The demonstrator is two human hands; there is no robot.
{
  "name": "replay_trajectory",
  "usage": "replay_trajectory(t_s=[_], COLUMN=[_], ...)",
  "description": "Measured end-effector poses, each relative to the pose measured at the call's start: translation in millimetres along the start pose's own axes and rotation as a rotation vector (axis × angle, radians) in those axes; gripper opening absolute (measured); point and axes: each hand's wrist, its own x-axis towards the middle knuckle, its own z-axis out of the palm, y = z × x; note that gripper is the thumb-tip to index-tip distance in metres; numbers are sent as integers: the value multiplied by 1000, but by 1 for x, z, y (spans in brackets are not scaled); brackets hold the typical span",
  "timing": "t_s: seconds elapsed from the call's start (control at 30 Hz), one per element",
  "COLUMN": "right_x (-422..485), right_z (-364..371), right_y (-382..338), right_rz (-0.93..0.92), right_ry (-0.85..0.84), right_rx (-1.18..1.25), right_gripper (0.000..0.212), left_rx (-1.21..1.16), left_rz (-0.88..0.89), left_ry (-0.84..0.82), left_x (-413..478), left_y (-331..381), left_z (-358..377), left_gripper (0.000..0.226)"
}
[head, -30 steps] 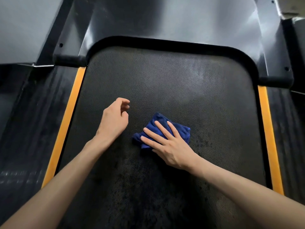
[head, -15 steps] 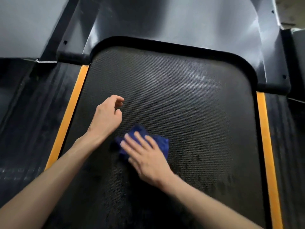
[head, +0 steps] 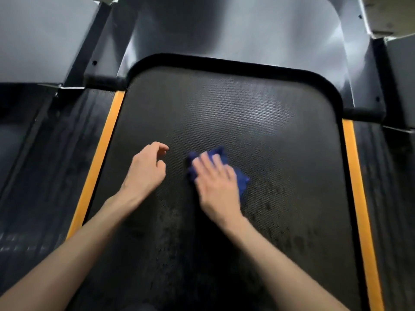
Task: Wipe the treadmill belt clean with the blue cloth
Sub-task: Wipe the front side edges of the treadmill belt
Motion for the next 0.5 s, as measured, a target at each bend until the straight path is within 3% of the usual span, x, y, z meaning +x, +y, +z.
replay_trajectory(t_s=[0.07,0.13,0.3,0.4,0.43,0.5], right_x=[-37,-45,-41,-22,-19,-33], right_z=[-4,-12,-39,-43,-39,-27], right_y=[-17,17,154,154,135,77], right_rz=[-335,-396,280,607,638,442], right_ry=[-124,-120,35,108,160,128], right_rx=[41,12,-164,-100,-104,-108], right_gripper=[47,47,48,50,49,48], left_rx=[-17,-25,-26,-18,-20,-28], left_rz=[36,56,60,95,97,93], left_ry=[-18,-46,-112,-100,-96,-101], left_x=[0,2,7,7,7,9], left_y=[8,17,33,37,39,45], left_z=[7,11,15,18,20,24], left_gripper=[38,38,40,39,39,39])
